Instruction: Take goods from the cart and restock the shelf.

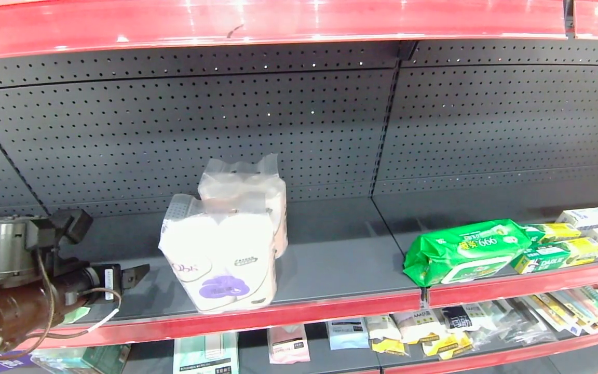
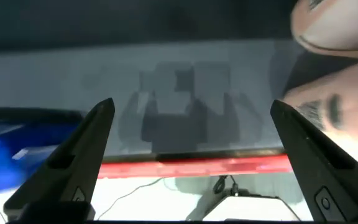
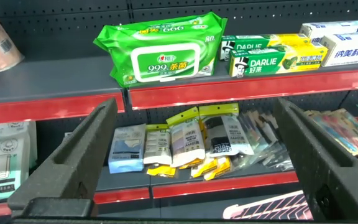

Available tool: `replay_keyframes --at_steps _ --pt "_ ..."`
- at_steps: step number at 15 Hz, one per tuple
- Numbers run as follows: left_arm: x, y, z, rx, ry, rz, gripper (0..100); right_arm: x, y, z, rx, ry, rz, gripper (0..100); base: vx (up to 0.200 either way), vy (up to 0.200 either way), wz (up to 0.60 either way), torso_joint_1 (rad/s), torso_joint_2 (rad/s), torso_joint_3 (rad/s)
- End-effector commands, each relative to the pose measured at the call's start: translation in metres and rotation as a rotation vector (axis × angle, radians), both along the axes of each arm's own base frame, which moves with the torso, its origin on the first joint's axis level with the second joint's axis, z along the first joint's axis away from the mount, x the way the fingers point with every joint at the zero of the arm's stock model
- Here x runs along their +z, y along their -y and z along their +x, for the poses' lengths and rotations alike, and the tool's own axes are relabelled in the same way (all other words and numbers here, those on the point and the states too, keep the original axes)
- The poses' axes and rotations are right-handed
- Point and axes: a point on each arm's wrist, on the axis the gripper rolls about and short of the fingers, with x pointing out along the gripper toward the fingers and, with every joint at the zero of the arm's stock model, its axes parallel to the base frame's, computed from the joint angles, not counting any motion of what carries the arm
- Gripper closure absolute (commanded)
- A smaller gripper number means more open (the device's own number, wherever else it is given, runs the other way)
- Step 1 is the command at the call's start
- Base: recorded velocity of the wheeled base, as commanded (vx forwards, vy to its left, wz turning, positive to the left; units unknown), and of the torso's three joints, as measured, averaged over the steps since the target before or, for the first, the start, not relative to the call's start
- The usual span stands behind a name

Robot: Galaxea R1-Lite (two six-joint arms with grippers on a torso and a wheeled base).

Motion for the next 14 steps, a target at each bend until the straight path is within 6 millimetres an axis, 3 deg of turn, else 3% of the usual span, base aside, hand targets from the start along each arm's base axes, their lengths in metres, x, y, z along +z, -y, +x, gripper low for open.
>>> replay_keyframes --at_steps 1,6,14 --pt "-0.019 0.001 0.018 -0.006 -0.07 0.007 0 0.0 0.0 0.0 0.001 0.0 0.0 0 0.0 0.0 0.0 0.0 0.0 0.0" --pt "-0.03 0.002 0.038 -0.03 -0.105 0.012 0 0.0 0.0 0.0 0.0 -0.001 0.0 0 0.0 0.0 0.0 0.0 0.0 0.0" --pt "-0.046 0.015 0.047 -0.086 -0.16 0.009 0 0.0 0.0 0.0 0.0 -0.003 0.0 0 0.0 0.0 0.0 0.0 0.0 0.0"
